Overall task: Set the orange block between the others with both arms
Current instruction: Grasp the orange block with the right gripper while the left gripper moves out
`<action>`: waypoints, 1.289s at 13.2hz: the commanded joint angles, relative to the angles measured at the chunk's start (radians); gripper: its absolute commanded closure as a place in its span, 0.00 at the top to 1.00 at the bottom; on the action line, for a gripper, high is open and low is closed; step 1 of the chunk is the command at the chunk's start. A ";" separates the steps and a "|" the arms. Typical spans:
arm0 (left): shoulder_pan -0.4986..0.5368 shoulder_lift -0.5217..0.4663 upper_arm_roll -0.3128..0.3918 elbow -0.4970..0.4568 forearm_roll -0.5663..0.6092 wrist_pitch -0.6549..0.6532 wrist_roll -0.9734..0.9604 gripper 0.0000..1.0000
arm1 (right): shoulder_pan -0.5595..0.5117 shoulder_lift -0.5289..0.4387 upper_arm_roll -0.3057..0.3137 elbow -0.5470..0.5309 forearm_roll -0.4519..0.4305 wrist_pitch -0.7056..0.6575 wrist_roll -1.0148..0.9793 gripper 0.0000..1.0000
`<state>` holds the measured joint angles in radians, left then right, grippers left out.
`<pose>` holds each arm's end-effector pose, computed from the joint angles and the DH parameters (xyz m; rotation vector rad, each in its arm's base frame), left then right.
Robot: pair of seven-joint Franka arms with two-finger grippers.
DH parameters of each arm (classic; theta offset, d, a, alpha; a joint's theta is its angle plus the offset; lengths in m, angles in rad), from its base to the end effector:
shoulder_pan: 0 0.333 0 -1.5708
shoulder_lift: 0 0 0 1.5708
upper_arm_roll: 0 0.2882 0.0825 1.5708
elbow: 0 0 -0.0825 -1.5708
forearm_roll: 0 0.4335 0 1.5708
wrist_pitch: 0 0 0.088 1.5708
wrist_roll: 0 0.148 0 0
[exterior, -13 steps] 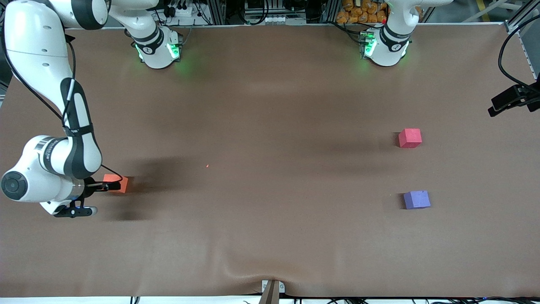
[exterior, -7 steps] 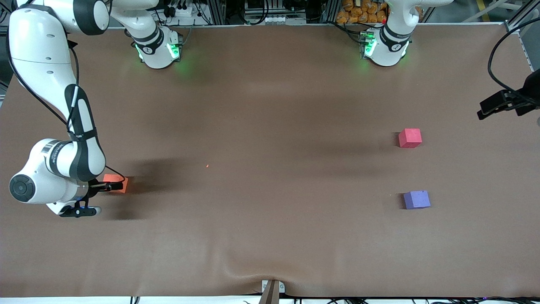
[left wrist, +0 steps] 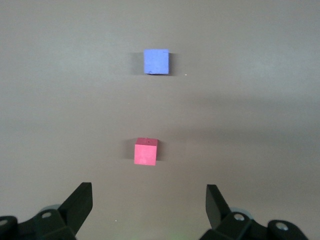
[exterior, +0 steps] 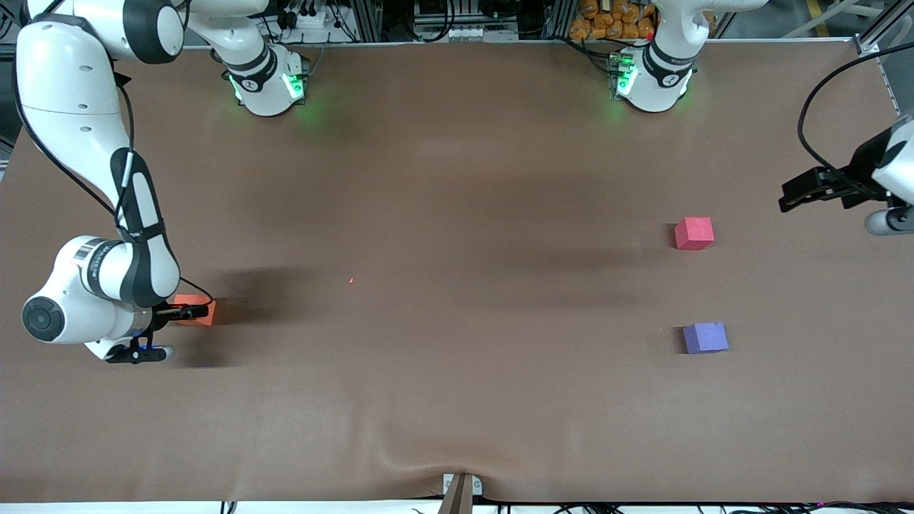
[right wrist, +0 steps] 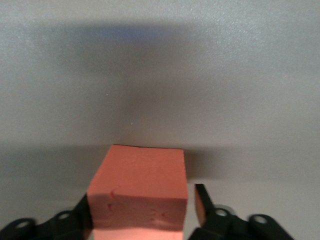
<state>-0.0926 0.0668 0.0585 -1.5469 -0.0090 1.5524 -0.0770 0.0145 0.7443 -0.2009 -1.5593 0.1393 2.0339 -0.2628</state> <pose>0.6165 -0.0232 0.5258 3.1377 0.0675 -0.0963 0.6731 -0.1095 0.1023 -3.0853 -0.0505 0.3906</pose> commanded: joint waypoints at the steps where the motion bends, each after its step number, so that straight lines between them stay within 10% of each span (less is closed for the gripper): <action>1: 0.004 0.007 -0.029 0.007 -0.014 0.005 -0.047 1.00 | -0.002 -0.013 0.006 -0.002 0.016 0.008 -0.015 0.56; 17: 0.001 0.019 -0.045 0.001 -0.002 -0.002 -0.052 1.00 | 0.250 -0.097 0.109 0.001 0.017 -0.099 0.267 0.60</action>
<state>-0.0926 0.0860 0.0210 -1.5479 -0.0091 1.5519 -0.1184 0.2053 0.6776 -0.0865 -1.5240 0.1509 1.9496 -0.0772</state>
